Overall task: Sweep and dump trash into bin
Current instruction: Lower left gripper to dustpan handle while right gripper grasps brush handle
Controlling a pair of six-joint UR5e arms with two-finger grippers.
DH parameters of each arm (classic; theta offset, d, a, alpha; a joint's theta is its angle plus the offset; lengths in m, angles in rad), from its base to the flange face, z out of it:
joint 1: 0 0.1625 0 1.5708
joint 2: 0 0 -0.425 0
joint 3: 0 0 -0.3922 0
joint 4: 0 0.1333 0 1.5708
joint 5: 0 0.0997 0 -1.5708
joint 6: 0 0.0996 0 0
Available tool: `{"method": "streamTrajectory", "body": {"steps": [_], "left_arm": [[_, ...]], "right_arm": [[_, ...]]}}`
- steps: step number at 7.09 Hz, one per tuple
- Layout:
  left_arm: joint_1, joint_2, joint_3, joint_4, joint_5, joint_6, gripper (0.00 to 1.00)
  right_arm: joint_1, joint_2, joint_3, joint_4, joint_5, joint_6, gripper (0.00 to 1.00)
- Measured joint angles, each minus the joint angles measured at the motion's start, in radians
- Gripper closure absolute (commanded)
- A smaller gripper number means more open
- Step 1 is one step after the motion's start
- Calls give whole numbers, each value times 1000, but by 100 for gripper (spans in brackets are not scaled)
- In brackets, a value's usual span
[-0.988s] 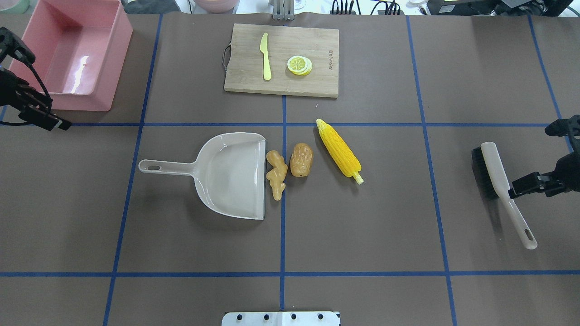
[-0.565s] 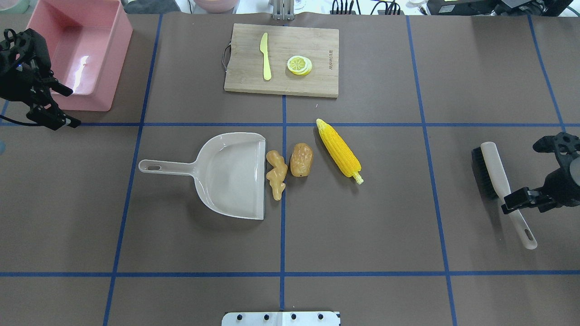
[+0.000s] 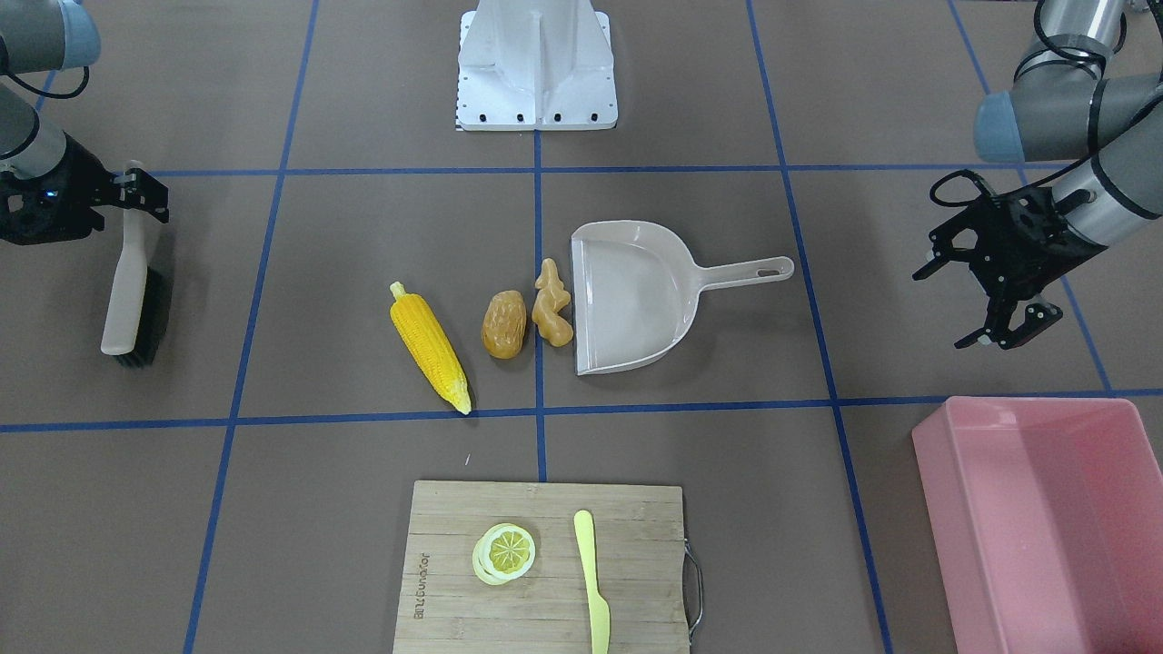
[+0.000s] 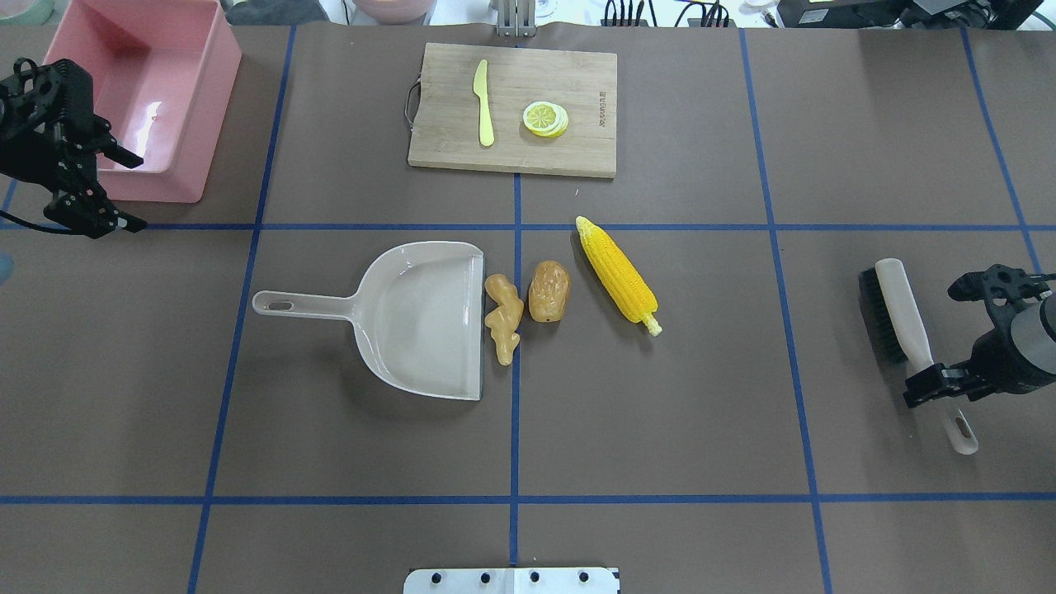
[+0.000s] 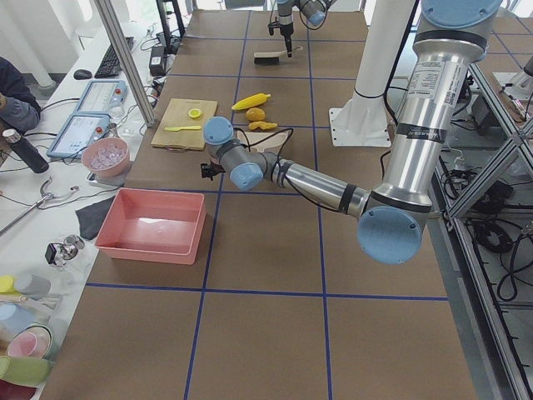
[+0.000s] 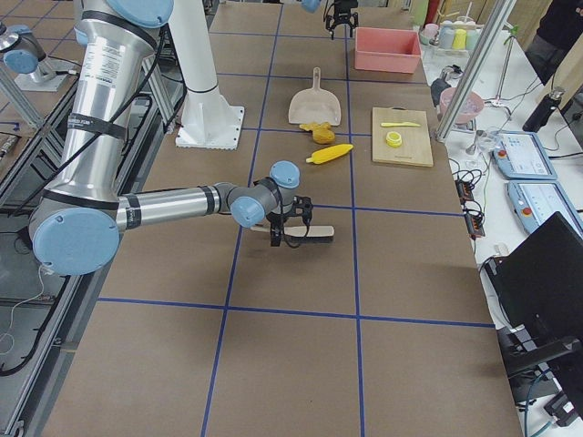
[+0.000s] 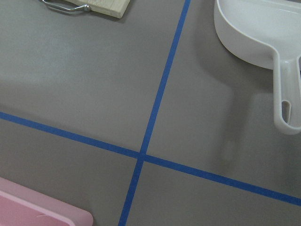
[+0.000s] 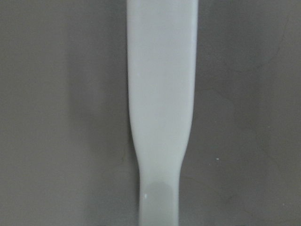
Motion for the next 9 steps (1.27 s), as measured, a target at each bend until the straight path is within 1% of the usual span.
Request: {"method": "streamTrajectory", "body": {"steps": [1, 2, 3, 4, 6, 7, 8, 9], "left_arm": [[2, 3, 2, 2, 2, 1, 0], [5, 4, 0, 3, 24, 1, 1], [14, 14, -18, 5, 71, 1, 0], [36, 40, -67, 22, 122, 1, 1], [147, 111, -195, 75, 228, 1, 1], [208, 126, -230, 85, 264, 1, 1], [260, 130, -248, 90, 281, 0, 0], [290, 124, -251, 91, 287, -1, 1]], "right_arm": [[-5, 0, 0, 0, 0, 13, 100], [-9, -1, 3, 1, 1, 24, 100], [-10, -3, 10, 2, 3, 31, 100], [-10, -7, 23, 2, 6, 37, 100], [-3, -15, 72, -7, 12, 40, 100], [6, -12, 99, -30, 15, 36, 100], [17, 17, 132, -96, 17, 30, 100], [20, 86, 159, -195, 15, 25, 100]]}}
